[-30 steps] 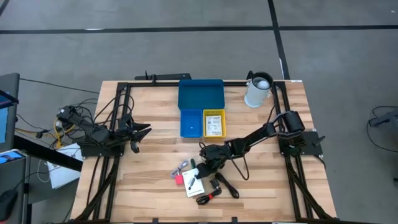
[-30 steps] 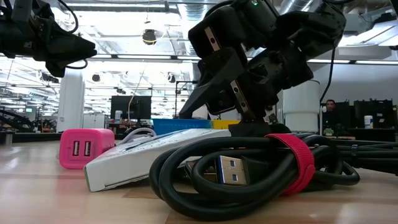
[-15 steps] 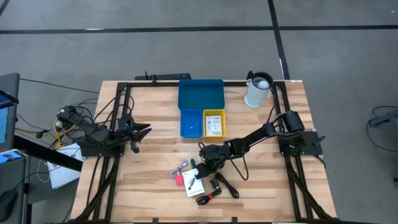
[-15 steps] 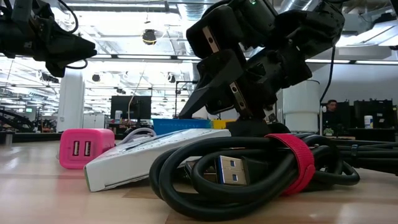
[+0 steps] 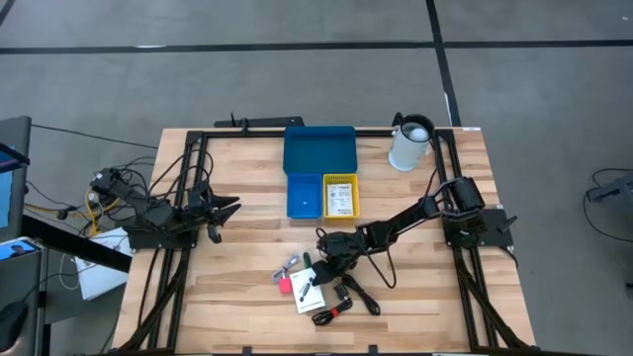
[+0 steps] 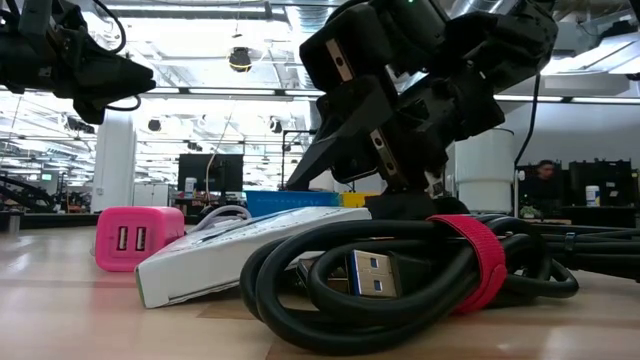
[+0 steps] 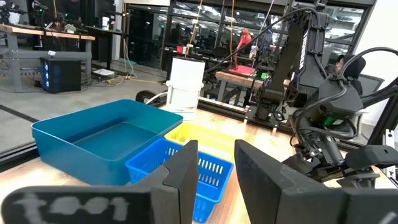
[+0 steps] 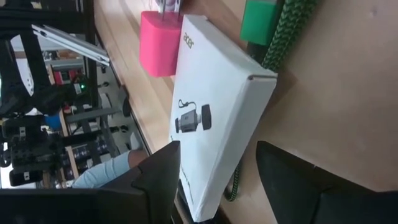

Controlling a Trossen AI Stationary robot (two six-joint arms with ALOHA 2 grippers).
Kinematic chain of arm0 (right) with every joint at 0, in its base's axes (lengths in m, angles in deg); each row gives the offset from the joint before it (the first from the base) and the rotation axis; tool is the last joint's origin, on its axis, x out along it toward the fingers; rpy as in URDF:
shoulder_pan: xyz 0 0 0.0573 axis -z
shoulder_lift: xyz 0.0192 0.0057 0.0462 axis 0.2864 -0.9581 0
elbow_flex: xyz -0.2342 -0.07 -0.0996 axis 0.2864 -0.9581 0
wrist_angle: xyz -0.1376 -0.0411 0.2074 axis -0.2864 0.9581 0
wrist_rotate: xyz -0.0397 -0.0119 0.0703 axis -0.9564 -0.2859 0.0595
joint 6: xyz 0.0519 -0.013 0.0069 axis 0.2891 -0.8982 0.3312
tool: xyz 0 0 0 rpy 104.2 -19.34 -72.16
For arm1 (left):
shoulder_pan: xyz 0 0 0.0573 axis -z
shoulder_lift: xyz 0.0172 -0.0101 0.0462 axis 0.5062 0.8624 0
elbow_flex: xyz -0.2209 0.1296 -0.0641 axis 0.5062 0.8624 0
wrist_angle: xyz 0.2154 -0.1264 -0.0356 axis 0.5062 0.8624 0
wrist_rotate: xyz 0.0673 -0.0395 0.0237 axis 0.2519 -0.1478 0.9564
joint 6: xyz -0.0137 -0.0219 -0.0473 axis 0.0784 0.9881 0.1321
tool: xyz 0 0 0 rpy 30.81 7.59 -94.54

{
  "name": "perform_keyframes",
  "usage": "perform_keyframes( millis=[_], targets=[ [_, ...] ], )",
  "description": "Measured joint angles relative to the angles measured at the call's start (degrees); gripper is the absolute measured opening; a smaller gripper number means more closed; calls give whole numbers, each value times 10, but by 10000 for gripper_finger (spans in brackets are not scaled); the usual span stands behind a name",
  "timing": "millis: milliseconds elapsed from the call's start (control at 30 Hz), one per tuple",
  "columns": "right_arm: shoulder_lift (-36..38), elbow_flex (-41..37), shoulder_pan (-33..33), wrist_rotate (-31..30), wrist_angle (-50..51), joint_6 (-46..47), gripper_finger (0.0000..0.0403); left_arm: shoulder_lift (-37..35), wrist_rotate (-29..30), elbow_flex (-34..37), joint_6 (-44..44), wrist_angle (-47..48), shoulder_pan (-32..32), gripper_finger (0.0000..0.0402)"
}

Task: Pick and place items into bin
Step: Put the white card reader box into the yellow bin

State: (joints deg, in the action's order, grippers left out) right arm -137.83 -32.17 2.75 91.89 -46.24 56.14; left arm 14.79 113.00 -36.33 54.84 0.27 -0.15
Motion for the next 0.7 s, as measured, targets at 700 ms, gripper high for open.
perform_keyframes(
  millis=[700],
  targets=[
    [0,0,0,-4,0,1,208,0,0,0,0,0,0,95]
  ],
)
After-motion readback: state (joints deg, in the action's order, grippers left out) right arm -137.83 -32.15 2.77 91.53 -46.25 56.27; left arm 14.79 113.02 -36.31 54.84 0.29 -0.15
